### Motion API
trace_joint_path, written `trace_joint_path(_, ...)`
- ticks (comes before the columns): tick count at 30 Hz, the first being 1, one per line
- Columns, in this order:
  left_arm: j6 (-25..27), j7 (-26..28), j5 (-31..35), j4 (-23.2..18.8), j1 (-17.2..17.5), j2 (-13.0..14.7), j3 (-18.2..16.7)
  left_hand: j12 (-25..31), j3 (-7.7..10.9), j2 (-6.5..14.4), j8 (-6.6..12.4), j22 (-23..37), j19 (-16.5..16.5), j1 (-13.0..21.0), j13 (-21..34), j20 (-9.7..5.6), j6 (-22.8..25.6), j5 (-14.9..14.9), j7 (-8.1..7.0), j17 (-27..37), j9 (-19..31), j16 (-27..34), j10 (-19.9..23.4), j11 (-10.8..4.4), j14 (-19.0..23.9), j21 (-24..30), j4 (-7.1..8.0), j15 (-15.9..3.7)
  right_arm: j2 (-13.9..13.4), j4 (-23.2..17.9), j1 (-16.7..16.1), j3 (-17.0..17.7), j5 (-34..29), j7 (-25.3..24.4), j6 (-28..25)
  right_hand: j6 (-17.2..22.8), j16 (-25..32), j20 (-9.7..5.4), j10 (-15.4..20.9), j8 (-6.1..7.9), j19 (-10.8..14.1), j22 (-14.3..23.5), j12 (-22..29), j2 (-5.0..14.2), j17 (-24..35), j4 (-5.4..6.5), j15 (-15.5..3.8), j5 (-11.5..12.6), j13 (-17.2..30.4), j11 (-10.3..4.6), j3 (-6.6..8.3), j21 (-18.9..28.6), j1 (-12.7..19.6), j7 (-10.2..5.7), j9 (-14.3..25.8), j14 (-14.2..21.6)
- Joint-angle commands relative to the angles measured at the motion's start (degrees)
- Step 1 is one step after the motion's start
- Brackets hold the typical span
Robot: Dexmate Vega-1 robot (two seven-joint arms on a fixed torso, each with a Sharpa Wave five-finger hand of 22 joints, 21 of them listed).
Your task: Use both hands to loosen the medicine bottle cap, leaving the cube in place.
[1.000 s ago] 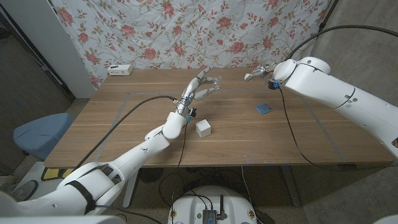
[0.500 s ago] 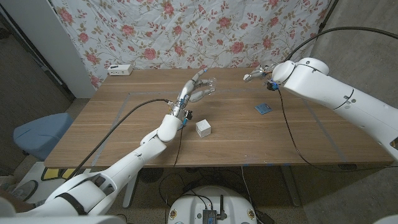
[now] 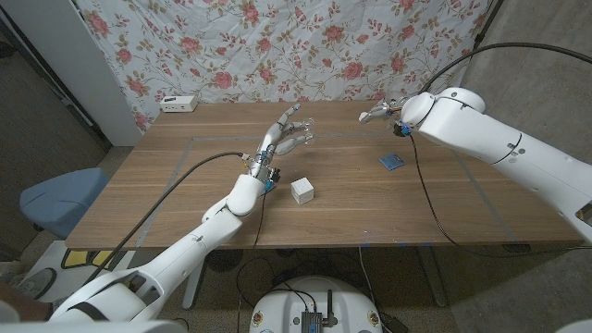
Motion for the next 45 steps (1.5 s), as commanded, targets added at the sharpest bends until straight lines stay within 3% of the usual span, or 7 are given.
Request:
trace_joint_path(1, 3.12, -2.82, -2.63, -5.85, 3.68, 2.98, -2.24, 0.05, -0.52, -0.35, -0.22, 0.29, -1.0, -0.21, 0.17, 0.08, -0.81, 0.51, 0.17, 0.08, 0.15, 0.25, -0.51, 0.07, -0.64, -0.1, 0.01, -8.68, 0.23, 0.18, -0.14, -0.22, 1.38, -0.82, -0.42, 4.5, 0.24, -0.02, 0.66, 0.28, 0.41, 0.19, 0.22, 0.4, -0.06, 0.06, -0.05, 0.32, 0.11, -0.14, -0.18, 0.26, 0.08, -2.68, 0.16, 0.57)
trace_joint_path(8, 4.94, -4.29, -3.76, -6.83, 3.99, 3.73, -2.46, 0.0, -1.55, -0.27, -0.32, 0.27, -3.02, -0.68, 0.15, 0.21, -2.62, 0.64, 0.06, 0.05, 0.13, 0.26, -1.89, 0.39, -1.76, -0.21, 0.3, -8.56, 0.39, 1.78, -0.34, -1.95, 0.07, -1.61, 1.09, 4.59, 0.22, -0.1, 0.8, 0.23, 0.32, 0.18, 0.2, 0.35, -0.09, -0.01, -0.18, 0.29, 0.11, -0.3, -0.26, 0.19, 0.02, -2.81, 0.15, 0.57)
trace_joint_path(22, 7.24, -5.64, -5.11, -7.23, 3.67, 4.23, -2.58, 0.08, -2.98, 0.25, -0.15, 0.26, -9.1, -1.03, 0.08, 0.64, -4.83, 0.93, -0.64, -0.04, 0.1, 0.18, -3.63, -0.91, -3.87, -0.56, 0.5, -8.67, 1.97, 5.2, -0.32, -4.73, -3.28, -2.25, 3.08, 5.26, -0.1, -0.51, 0.99, 0.35, -0.77, 0.15, 0.11, -0.04, -0.21, -0.14, -0.41, 0.15, 0.1, -0.76, -0.59, -0.27, -0.23, -3.16, 0.12, 0.01)
trace_joint_path(29, 8.41, -5.85, -5.5, -6.97, 3.6, 4.58, -2.59, 0.14, -3.45, 0.37, -0.09, 0.28, -10.56, -1.34, 0.06, 1.09, -5.36, 0.99, -0.93, -0.03, 0.1, 0.17, -4.05, -1.13, -4.61, -0.48, 0.65, -8.6, 2.94, 6.55, -0.34, -6.23, -5.25, -2.72, 2.91, 5.18, -0.22, -0.78, 0.99, 0.25, -1.22, 0.13, 0.04, -0.13, -0.22, 0.07, -0.79, 0.07, 0.11, -0.82, -0.86, -0.43, -0.72, -3.47, 0.12, -0.23)
trace_joint_path(39, 9.28, -5.52, -5.76, -6.35, 3.76, 5.02, -2.6, 0.27, -4.02, 0.55, -0.01, 0.31, -12.1, -1.73, 0.02, 0.49, -5.83, 1.11, -1.1, -0.02, 0.09, 0.23, -4.3, -1.56, -5.28, -0.32, 0.82, -8.61, 4.2, 8.44, -0.67, -6.94, -6.74, -2.7, 3.17, 5.27, -0.37, -1.16, 1.1, 0.21, -1.95, 0.1, 0.0, -0.45, -0.29, 0.1, -0.74, 0.0, 0.11, -0.77, -1.17, -0.66, -1.09, -3.6, 0.1, -0.45)
trace_joint_path(45, 9.74, -4.92, -5.73, -6.22, 4.07, 5.32, -2.74, 0.32, -4.2, 0.66, 0.04, 0.31, -12.42, -1.76, 0.0, 0.06, -5.97, 1.17, -1.17, -0.02, 0.08, 0.27, -4.41, -1.55, -5.49, -0.17, 0.81, -8.62, 5.0, 9.53, -0.72, -7.31, -7.51, -2.8, 3.38, 5.25, -0.71, -0.36, 1.05, 0.13, -2.38, 0.07, -0.09, -0.67, -0.35, 0.16, -0.61, 0.0, 0.11, -0.74, -1.44, -0.77, -1.46, -3.74, 0.08, -1.16)
